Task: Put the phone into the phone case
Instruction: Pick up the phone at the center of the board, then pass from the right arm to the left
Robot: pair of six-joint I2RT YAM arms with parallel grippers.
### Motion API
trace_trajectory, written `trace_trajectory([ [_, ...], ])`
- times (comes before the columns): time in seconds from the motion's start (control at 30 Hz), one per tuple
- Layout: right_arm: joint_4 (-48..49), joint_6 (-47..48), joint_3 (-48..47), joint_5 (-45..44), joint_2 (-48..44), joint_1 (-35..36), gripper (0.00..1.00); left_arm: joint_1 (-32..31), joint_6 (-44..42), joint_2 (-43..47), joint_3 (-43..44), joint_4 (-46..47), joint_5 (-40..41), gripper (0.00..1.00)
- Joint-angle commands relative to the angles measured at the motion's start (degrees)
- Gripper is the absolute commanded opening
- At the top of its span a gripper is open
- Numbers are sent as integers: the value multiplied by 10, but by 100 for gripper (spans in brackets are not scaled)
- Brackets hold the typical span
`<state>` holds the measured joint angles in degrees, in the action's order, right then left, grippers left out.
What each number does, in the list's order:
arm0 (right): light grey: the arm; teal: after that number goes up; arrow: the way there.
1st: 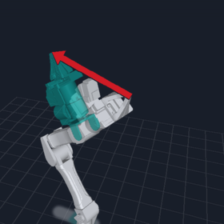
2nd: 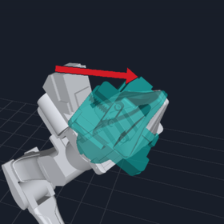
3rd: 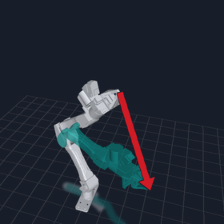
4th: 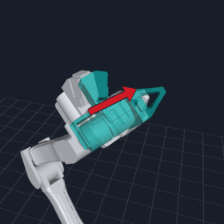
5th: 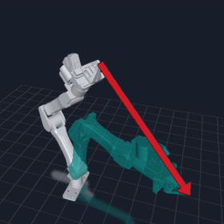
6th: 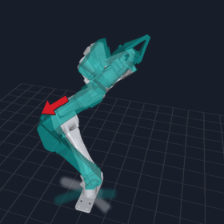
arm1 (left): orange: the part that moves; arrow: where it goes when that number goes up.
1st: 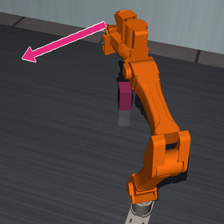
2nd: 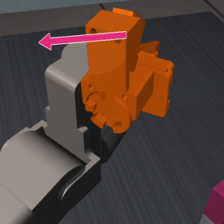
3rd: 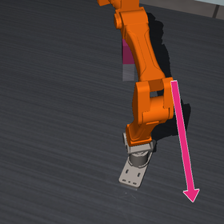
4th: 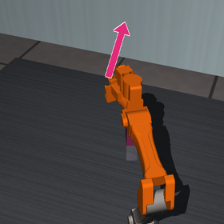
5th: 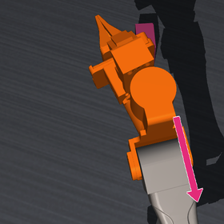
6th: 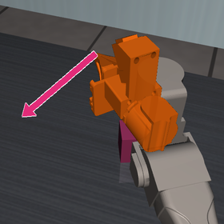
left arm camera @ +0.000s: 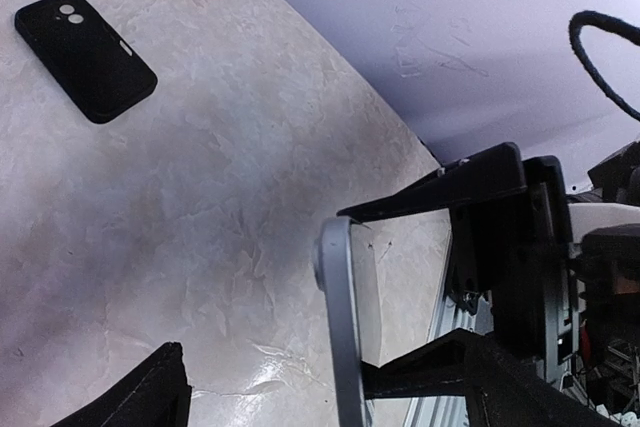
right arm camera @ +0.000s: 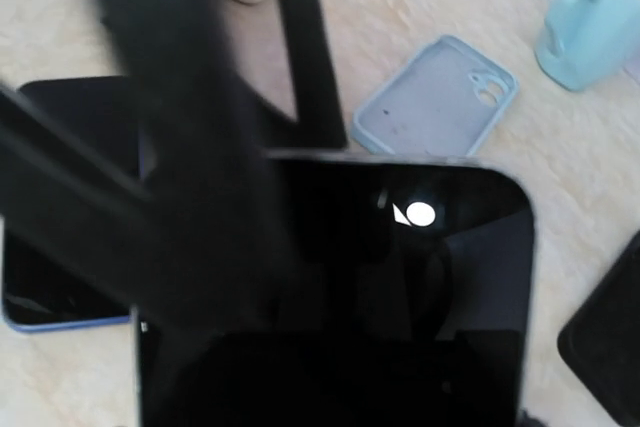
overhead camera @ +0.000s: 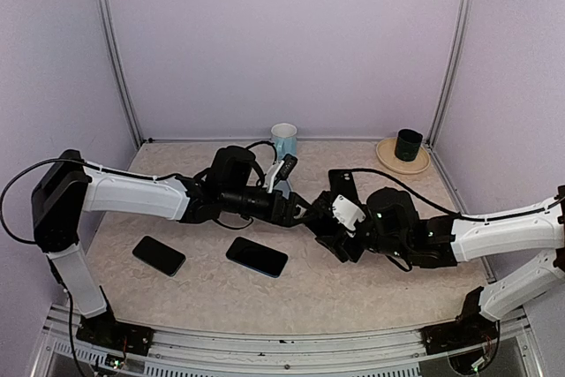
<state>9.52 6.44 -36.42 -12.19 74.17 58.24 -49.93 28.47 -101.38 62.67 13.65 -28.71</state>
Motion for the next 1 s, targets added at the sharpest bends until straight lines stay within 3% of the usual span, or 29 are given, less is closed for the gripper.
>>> trace_trajectory([
  [0.0, 51, 23, -4, -34, 0, 20, 71, -3, 7, -17, 25, -12, -24, 88],
  [0.23, 52, 39, -17, -76, 20, 46, 72, -3, 9, -29, 32, -17, -42, 66],
  [0.47, 47, 41, -23, -93, 26, 47, 72, -3, 14, -36, 31, -14, -58, 35],
  [0.63, 43, 44, -25, -96, 27, 47, 73, -3, 16, -42, 32, -17, -63, 27],
  [0.8, 43, 47, -26, -102, 28, 49, 74, -3, 17, -47, 36, -20, -64, 4],
  [0.97, 42, 48, -29, -107, 32, 50, 80, -3, 19, -47, 35, -16, -56, 0],
])
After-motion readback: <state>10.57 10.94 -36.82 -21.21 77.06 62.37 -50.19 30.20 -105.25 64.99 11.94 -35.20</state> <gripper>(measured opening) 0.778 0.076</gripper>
